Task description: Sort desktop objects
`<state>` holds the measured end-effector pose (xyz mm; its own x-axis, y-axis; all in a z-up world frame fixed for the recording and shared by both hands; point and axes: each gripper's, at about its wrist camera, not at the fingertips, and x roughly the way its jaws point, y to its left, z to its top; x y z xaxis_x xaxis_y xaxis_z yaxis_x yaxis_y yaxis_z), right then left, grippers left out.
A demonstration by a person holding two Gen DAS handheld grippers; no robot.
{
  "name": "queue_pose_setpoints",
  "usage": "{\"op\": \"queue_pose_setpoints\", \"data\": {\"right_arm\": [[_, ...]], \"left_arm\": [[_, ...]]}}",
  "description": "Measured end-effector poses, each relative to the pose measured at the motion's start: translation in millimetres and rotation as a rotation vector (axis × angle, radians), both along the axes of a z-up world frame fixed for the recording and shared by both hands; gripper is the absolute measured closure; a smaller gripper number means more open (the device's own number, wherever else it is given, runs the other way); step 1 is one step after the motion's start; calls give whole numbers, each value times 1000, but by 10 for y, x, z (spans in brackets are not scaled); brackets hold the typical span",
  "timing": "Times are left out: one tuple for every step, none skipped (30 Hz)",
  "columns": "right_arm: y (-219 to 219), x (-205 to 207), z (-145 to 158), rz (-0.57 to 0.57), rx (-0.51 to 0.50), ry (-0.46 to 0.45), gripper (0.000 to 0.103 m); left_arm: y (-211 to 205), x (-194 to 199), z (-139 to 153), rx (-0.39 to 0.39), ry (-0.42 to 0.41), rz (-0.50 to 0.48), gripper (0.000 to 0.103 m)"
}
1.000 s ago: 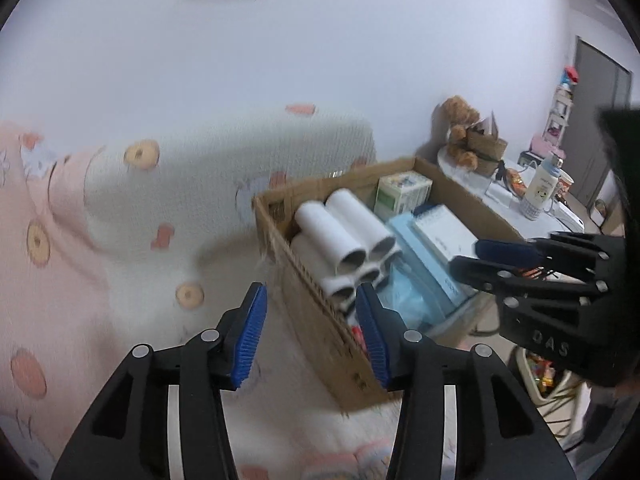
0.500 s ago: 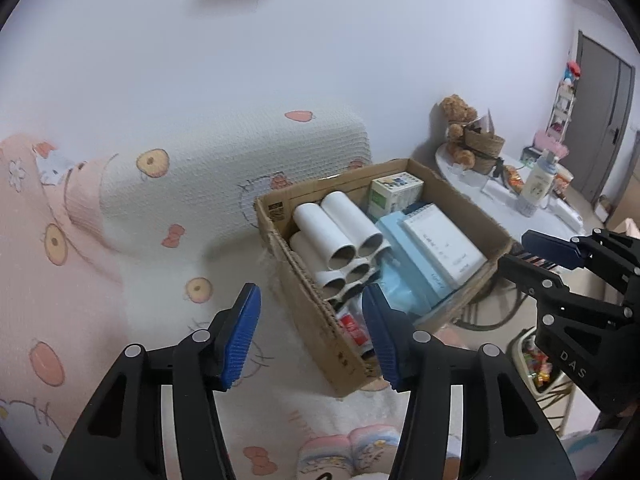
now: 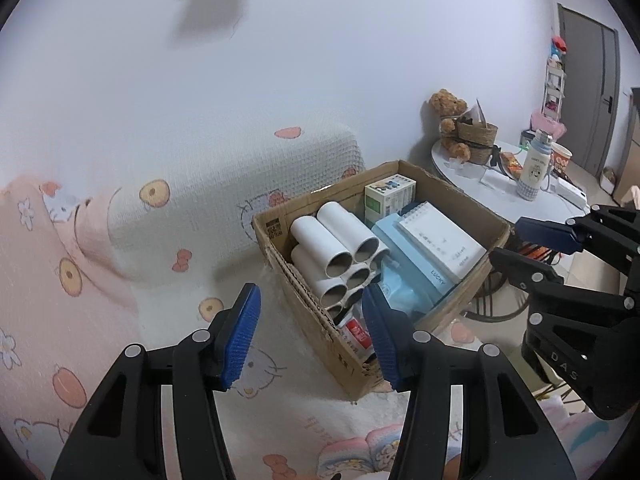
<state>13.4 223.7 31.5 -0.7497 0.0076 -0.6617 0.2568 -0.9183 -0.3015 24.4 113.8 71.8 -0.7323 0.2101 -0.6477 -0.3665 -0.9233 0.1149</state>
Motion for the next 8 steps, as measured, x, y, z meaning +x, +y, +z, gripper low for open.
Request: {"op": "queue_pose_setpoints", "data": {"right_arm": [[-2, 2, -2, 2, -1, -1, 78], [-5, 2, -3, 3, -1, -1, 78], [-8, 3, -4, 4, -1, -2, 78], [-13, 7, -6, 4, 0, -2, 78], [-23, 14, -8, 5, 1, -2, 78], [-29, 18, -10, 7, 1, -3, 78], [-38, 26, -13, 9, 1, -5, 78], [-39, 17, -16, 12, 2, -6, 78]], "left_arm": [[7, 5, 1, -4, 3, -1, 46], [9, 7, 4, -6, 7, -2, 46], [12, 9, 5, -8, 9, -3, 46], [9, 6, 5, -8, 8, -3, 46], [7, 2, 2, -8, 6, -3, 46], [5, -5, -6, -10, 1, -3, 46], [5, -12, -16, -13, -5, -3, 46], [7, -15, -26, -18, -11, -3, 46]]}}
